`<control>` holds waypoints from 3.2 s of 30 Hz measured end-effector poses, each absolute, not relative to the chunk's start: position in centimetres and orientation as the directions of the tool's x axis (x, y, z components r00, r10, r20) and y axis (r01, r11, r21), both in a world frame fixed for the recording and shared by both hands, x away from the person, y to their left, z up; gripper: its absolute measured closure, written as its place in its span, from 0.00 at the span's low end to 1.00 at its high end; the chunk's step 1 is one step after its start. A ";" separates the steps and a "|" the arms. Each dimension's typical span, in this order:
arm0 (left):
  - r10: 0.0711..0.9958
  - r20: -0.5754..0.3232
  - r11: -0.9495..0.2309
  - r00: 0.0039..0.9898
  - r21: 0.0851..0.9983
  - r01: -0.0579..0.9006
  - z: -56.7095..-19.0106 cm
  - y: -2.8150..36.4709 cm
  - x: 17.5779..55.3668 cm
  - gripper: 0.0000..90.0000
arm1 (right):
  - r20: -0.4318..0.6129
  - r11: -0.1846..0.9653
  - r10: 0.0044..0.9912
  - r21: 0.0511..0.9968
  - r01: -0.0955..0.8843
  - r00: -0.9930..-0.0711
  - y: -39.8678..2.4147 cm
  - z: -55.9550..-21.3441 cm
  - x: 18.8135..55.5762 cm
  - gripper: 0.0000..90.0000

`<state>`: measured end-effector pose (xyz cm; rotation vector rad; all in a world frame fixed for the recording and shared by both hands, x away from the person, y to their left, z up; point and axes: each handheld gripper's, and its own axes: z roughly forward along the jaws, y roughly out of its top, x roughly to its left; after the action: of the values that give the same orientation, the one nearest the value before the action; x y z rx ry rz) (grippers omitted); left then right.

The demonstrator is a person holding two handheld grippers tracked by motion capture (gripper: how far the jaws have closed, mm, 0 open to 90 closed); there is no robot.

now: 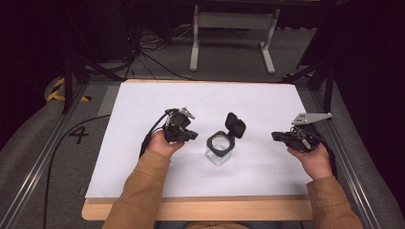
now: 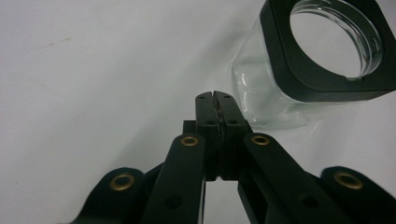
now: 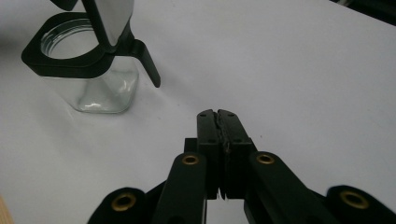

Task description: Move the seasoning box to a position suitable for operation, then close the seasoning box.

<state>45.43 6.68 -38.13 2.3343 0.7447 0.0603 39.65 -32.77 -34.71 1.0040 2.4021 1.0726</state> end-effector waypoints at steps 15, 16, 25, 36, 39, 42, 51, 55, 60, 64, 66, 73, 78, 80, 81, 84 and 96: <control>0.349 -0.199 -0.718 0.916 0.571 0.398 -37.3 4.3 43.0 1.00 | 0.025 0.443 0.645 0.802 0.401 -0.764 -29.0 -34.2 40.7 0.99; 0.338 -0.203 -0.725 0.919 0.566 0.392 -37.3 4.1 42.9 1.00 | 0.033 0.435 0.637 0.809 0.395 -0.770 -28.7 -34.1 40.9 0.99; 0.329 -0.199 -0.734 0.923 0.560 0.383 -37.7 3.0 42.3 1.00 | 0.029 0.432 0.600 0.829 0.355 -0.799 -26.2 -33.6 41.7 0.99; 0.324 -0.198 -0.744 0.925 0.550 0.379 -37.8 2.7 42.2 1.00 | 0.008 0.438 0.608 0.831 0.344 -0.794 -25.1 -33.5 41.7 0.99; 0.319 -0.197 -0.747 0.927 0.549 0.373 -37.8 2.7 42.2 1.00 | 0.004 0.442 0.604 0.831 0.339 -0.797 -24.9 -33.5 41.6 0.99; 0.317 -0.200 -0.747 0.927 0.550 0.374 -37.9 2.7 42.3 1.00 | 0.001 0.447 0.592 0.831 0.329 -0.806 -24.7 -33.5 41.4 0.99; 0.315 -0.202 -0.744 0.927 0.555 0.373 -37.9 2.7 42.3 1.00 | -0.017 0.503 0.534 0.810 0.302 -0.845 -22.9 -34.1 40.9 0.99; 0.310 -0.202 -0.745 0.929 0.555 0.370 -37.9 2.7 42.3 0.99 | -0.016 0.528 0.506 0.796 0.296 -0.862 -22.0 -34.5 40.7 0.99; 0.311 -0.200 -0.745 0.929 0.555 0.369 -37.9 2.7 42.3 0.99 | -0.006 0.552 0.486 0.777 0.302 -0.874 -21.2 -35.2 40.7 0.99; 0.311 -0.201 -0.745 0.929 0.555 0.369 -37.9 2.7 42.3 0.99 | -0.006 0.579 0.475 0.755 0.308 -0.880 -20.6 -35.8 40.8 0.99; 0.311 -0.201 -0.745 0.929 0.555 0.369 -37.9 2.7 42.3 0.99 | 0.005 0.577 0.470 0.755 0.312 -0.883 -20.5 -36.0 40.8 0.99; 0.321 -0.199 -0.736 0.926 0.563 0.376 -37.4 3.4 42.3 0.99 | -0.009 0.572 0.476 0.762 0.302 -0.879 -20.6 -35.8 40.6 0.99; 0.388 -0.188 -0.665 0.903 0.621 0.415 -36.1 6.0 42.9 0.99 | -0.011 0.542 0.498 0.784 0.302 -0.867 -22.2 -34.8 40.3 0.99; 0.431 -0.179 -0.631 0.884 0.641 0.437 -35.9 6.7 43.2 0.98 | -0.008 0.534 0.512 0.786 0.311 -0.859 -22.8 -34.6 40.1 0.99; 0.455 -0.180 -0.606 0.872 0.656 0.451 -35.9 7.0 43.4 0.97 | -0.006 0.533 0.514 0.786 0.313 -0.858 -23.0 -34.6 40.0 0.99; 0.521 -0.193 -0.530 0.831 0.690 0.493 -36.5 7.2 44.1 0.97 | -0.002 0.534 0.519 0.782 0.322 -0.855 -23.5 -34.8 39.6 0.99; 0.507 -0.185 -0.525 0.842 0.708 0.472 -40.2 5.0 45.9 1.00 | 0.016 0.509 0.570 0.778 0.369 -0.821 -26.5 -35.6 39.1 0.99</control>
<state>45.87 4.99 -40.23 2.2102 0.7097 0.0552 39.05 -26.52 -35.60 0.7971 2.5107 1.2067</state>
